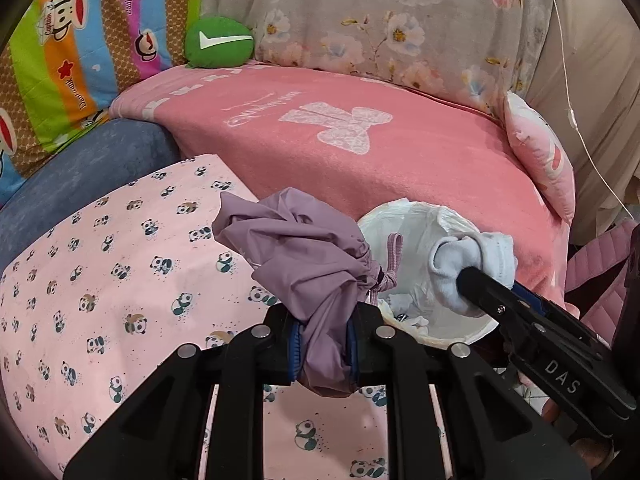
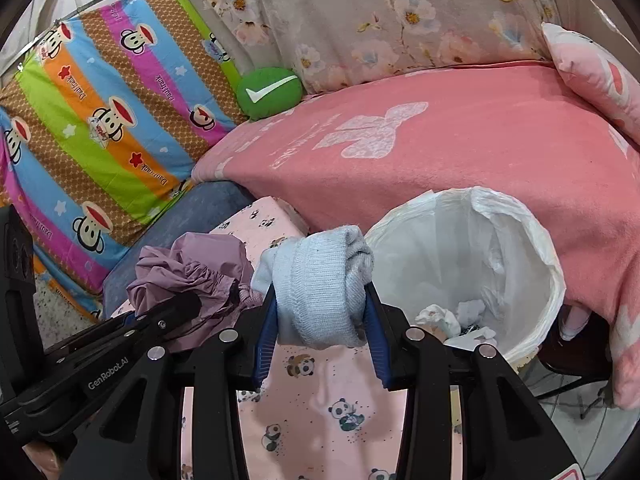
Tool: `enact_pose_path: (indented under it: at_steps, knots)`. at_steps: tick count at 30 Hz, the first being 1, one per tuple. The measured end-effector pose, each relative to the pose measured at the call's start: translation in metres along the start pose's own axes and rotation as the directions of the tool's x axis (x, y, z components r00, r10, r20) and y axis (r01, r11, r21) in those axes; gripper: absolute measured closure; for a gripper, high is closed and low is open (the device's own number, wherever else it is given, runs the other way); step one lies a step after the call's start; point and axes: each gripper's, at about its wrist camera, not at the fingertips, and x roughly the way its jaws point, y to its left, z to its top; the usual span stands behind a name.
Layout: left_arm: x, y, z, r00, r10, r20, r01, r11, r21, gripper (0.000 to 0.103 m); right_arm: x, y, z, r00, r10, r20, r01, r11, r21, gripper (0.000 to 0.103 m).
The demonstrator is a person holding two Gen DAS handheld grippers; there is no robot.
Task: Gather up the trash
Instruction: 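Carry the bag and sock over the bin and open both grippers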
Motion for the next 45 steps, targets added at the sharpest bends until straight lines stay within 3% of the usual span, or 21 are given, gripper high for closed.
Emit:
enact_pose_path:
  at_steps: [17, 20, 23, 25, 28, 37, 40, 45]
  knots:
    - [0.036, -0.065, 0.025, 0.996, -0.085, -0.026, 0.087, 0.994, 0.071, 0.084, -0.016, -0.078, 0.033, 0.992, -0.108, 0.061, 0.105, 0.993, 0.05, 0.062]
    - [0.042, -0.071, 0.029, 0.995, -0.094, -0.026, 0.096, 0.993, 0.074, 0.079, -0.016, -0.086, 0.042, 0.99, -0.12, 0.071, 0.117, 0.992, 0.048, 0.062]
    - [0.045, -0.076, 0.033, 0.995, -0.094, -0.015, 0.095, 0.992, 0.079, 0.063, -0.016, -0.094, 0.049, 0.989, -0.125, 0.078, 0.121, 0.991, 0.054, 0.062]
    - [0.044, -0.078, 0.034, 0.997, -0.081, 0.004, 0.08, 0.994, 0.079, 0.033, -0.015, -0.097, 0.054, 0.989, -0.126, 0.08, 0.121, 0.991, 0.056, 0.061]
    - [0.039, -0.08, 0.034, 0.997, -0.062, 0.042, 0.058, 0.994, 0.091, 0.018, -0.011, -0.101, 0.06, 0.988, -0.131, 0.079, 0.127, 0.991, 0.052, 0.06]
    - [0.034, -0.062, 0.033, 0.999, -0.006, 0.054, 0.003, 0.998, 0.06, 0.018, -0.002, -0.096, 0.068, 0.989, -0.134, 0.065, 0.133, 0.991, 0.024, 0.053]
    - [0.031, -0.054, 0.032, 0.998, 0.009, 0.06, -0.011, 0.999, 0.039, 0.018, -0.002, -0.091, 0.065, 0.989, -0.135, 0.065, 0.134, 0.991, 0.015, 0.045]
    - [0.025, -0.044, 0.028, 0.998, 0.016, 0.066, -0.017, 1.0, 0.012, 0.018, -0.002, -0.083, 0.063, 0.99, -0.133, 0.054, 0.133, 0.991, -0.011, 0.045]
